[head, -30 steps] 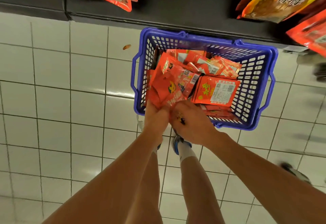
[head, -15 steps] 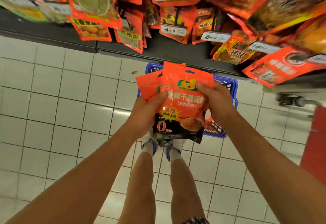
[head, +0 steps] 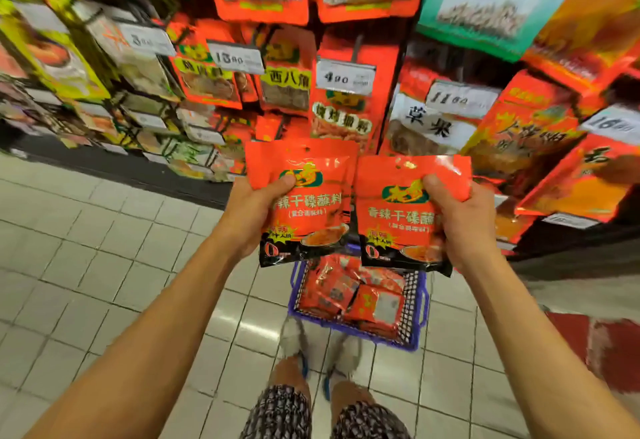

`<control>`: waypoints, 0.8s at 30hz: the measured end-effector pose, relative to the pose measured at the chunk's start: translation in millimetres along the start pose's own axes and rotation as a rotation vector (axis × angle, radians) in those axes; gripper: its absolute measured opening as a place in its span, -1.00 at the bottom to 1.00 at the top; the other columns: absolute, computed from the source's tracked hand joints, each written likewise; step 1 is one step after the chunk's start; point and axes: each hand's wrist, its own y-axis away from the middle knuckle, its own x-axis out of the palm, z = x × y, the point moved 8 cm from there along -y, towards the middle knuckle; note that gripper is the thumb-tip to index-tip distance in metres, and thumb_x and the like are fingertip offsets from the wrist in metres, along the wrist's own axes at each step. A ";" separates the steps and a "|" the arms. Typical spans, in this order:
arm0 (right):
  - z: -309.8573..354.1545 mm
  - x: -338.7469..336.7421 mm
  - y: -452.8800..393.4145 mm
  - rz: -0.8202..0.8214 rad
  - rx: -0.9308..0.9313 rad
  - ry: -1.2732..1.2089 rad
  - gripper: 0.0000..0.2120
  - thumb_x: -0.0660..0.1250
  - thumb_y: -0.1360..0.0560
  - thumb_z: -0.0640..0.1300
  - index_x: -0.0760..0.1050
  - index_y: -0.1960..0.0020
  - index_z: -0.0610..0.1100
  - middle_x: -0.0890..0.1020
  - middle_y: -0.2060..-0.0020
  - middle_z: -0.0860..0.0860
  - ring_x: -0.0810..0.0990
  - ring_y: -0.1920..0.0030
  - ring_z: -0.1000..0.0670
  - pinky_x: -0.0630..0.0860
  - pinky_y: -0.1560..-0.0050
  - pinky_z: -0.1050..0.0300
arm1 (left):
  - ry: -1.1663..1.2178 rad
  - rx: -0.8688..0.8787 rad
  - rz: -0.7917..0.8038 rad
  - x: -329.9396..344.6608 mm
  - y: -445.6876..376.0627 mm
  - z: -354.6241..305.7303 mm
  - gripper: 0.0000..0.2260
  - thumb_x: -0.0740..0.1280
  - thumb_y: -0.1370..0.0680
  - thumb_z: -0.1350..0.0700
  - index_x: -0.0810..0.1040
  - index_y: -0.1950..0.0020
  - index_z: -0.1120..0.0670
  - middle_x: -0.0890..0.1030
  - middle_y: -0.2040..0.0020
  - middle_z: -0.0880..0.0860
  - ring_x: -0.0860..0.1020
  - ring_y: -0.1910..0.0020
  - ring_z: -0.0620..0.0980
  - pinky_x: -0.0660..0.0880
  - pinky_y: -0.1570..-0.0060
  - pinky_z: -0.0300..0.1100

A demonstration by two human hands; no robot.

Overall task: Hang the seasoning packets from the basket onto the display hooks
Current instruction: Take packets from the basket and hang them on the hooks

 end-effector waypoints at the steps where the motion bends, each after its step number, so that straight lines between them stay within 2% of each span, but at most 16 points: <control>1: 28.7 3.4 3.2 0.000 -0.053 0.007 -0.83 0.50 -0.48 -0.01 0.65 0.27 0.00 0.69 0.34 0.09 0.63 0.34 0.07 0.58 0.33 0.13 | 0.005 0.048 0.001 0.8 5.6 -25.5 -0.72 0.50 -0.41 0.11 0.63 -0.12 0.02 0.75 -0.03 0.07 0.72 0.00 0.09 0.67 0.00 0.08; 2: 57.1 6.0 6.1 -0.009 -0.103 0.016 -0.78 0.51 -0.42 0.08 0.63 0.29 -0.03 0.66 0.37 0.08 0.59 0.37 0.06 0.54 0.37 0.13 | 0.008 0.097 0.004 1.6 11.3 -50.7 -0.72 0.49 -0.42 0.11 0.63 -0.13 0.01 0.75 -0.04 0.07 0.72 -0.01 0.09 0.67 0.03 0.06; 4: 113.3 12.5 11.1 -0.020 -0.213 0.022 -0.68 0.49 -0.33 0.19 0.62 0.26 -0.08 0.64 0.35 0.01 0.56 0.33 -0.03 0.53 0.35 -0.06 | 0.007 0.197 0.002 1.7 23.8 -101.5 -0.75 0.50 -0.40 0.09 0.65 -0.07 -0.01 0.75 0.01 0.05 0.73 0.04 0.07 0.67 0.15 -0.01; 6: 166.2 20.4 16.3 -0.024 -0.332 0.013 -0.80 0.47 -0.32 0.19 0.66 0.26 0.07 0.67 0.35 0.08 0.60 0.28 -0.04 0.60 0.25 -0.14 | 0.002 0.295 0.001 -1.4 34.3 -150.5 -0.79 0.51 -0.38 0.11 0.68 -0.01 -0.01 0.76 0.06 0.04 0.73 0.10 0.03 0.66 0.19 -0.05; 9: 234.7 33.7 29.2 -0.026 -0.497 -0.024 -0.91 0.46 -0.32 0.15 0.68 0.28 0.16 0.67 0.38 0.20 0.60 0.32 0.15 0.60 0.27 0.11 | 0.019 0.422 0.011 -5.4 46.1 -216.0 -0.75 0.55 -0.38 0.14 0.67 -0.04 0.00 0.75 0.04 0.02 0.72 0.08 0.03 0.65 0.09 0.03; 11: 272.8 44.1 38.8 -0.041 -0.594 -0.031 -0.83 0.45 -0.36 0.10 0.64 0.33 0.04 0.62 0.44 0.24 0.50 0.40 0.26 0.50 0.33 0.26 | 0.069 0.482 -0.002 -10.9 50.8 -253.3 -0.81 0.47 -0.45 0.10 0.64 -0.05 0.01 0.75 0.04 0.01 0.70 0.06 0.04 0.62 -0.03 0.11; 13: 306.2 56.7 47.3 -0.070 -0.671 -0.043 -0.77 0.44 -0.42 0.03 0.56 0.37 -0.02 0.59 0.48 0.26 0.45 0.43 0.30 0.44 0.37 0.32 | 0.102 0.529 0.002 -16.4 55.0 -285.5 -0.89 0.42 -0.52 0.08 0.63 -0.03 0.02 0.75 0.09 -0.02 0.71 0.12 -0.01 0.63 -0.04 0.13; 17: 361.5 91.6 58.0 -0.050 -0.768 -0.062 -0.81 0.45 -0.44 0.01 0.61 0.33 -0.02 0.61 0.44 0.22 0.48 0.36 0.21 0.48 0.30 0.20 | 0.086 0.594 0.062 -30.6 63.6 -340.4 -0.79 0.46 -0.43 0.04 0.65 -0.03 0.06 0.75 0.09 0.02 0.70 0.14 0.03 0.62 -0.04 0.23; 19: 387.1 110.6 61.4 -0.032 -0.810 -0.071 -0.89 0.46 -0.41 0.01 0.65 0.30 0.09 0.62 0.42 0.21 0.50 0.35 0.17 0.50 0.27 0.17 | 0.079 0.619 0.107 -39.2 63.5 -367.5 -0.82 0.51 -0.42 0.10 0.67 0.00 0.08 0.75 0.10 0.06 0.71 0.16 0.05 0.63 0.00 0.26; 24: 430.7 154.0 50.9 -0.013 -0.822 -0.161 -0.94 0.50 -0.39 -0.07 0.67 0.25 -0.02 0.71 0.32 0.13 0.64 0.31 0.12 0.62 0.23 0.12 | 0.067 0.709 0.178 -54.1 54.1 -421.5 -0.85 0.50 -0.41 0.16 0.71 0.03 0.05 0.75 0.09 0.09 0.72 0.17 0.05 0.67 0.14 0.06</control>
